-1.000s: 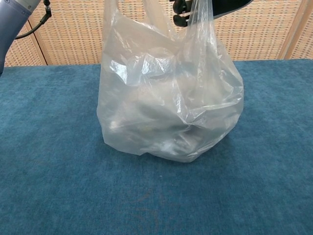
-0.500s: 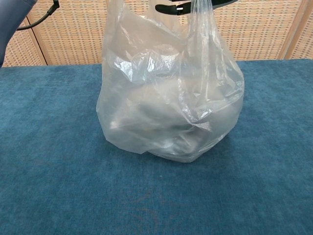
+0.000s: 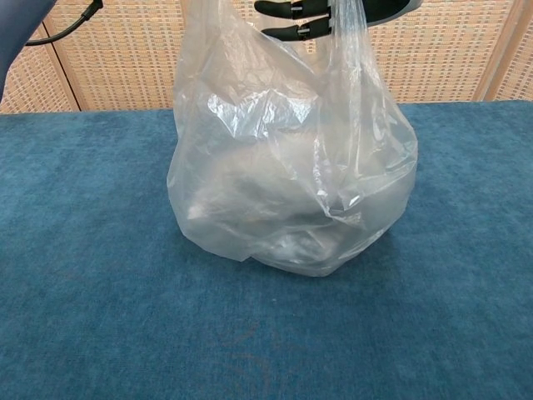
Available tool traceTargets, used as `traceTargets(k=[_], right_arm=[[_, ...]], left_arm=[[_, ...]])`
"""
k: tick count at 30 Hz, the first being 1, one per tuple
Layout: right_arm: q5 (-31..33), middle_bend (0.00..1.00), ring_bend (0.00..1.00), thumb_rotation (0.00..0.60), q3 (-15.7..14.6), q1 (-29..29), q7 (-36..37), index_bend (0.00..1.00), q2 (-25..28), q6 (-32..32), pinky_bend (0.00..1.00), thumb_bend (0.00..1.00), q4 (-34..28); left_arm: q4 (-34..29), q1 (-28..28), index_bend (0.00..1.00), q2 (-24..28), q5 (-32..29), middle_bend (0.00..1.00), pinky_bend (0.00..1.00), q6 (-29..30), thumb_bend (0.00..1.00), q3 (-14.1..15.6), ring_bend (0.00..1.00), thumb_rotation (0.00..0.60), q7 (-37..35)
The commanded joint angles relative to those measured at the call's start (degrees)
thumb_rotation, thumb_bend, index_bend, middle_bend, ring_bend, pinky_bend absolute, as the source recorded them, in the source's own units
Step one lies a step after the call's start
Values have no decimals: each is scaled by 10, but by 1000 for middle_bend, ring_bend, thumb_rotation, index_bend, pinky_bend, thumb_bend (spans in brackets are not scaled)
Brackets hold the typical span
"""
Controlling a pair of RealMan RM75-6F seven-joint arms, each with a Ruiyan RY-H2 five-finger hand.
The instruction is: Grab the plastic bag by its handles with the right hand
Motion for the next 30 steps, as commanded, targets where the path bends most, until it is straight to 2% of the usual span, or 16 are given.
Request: traceTargets(k=[1,5,9,15,23,30], right_arm=[[-2,518,350,600,7,-2,5,519,-5,0,223,60,2],[-7,515,343,600,18,-8,12,514,-11,-9,222,64,5],[-14,477,285,600,28,-15,18,488,-25,1,196,78,5],[-26,383,188,600,31,-21,18,458,-30,-12,177,77,5],[-30,368,169,600,34,-22,20,447,-31,-26,168,79,9],[-31,296,102,600,39,-18,22,384,-40,-23,145,78,10]], left_arm=[[-5,1,0,3,1,0,153,-4,282,-1,15,600,5],[-11,2,0,4,0,0,153,-8,283,-2,15,600,9],[-17,3,0,5,-2,0,153,-16,283,-5,14,600,15],[-25,3,0,6,-3,0,153,-19,283,-11,14,600,20],[-35,2,0,8,-4,0,153,-26,283,-16,13,600,27],[-43,2,0,5,-7,0,153,-34,281,-21,12,600,31]])
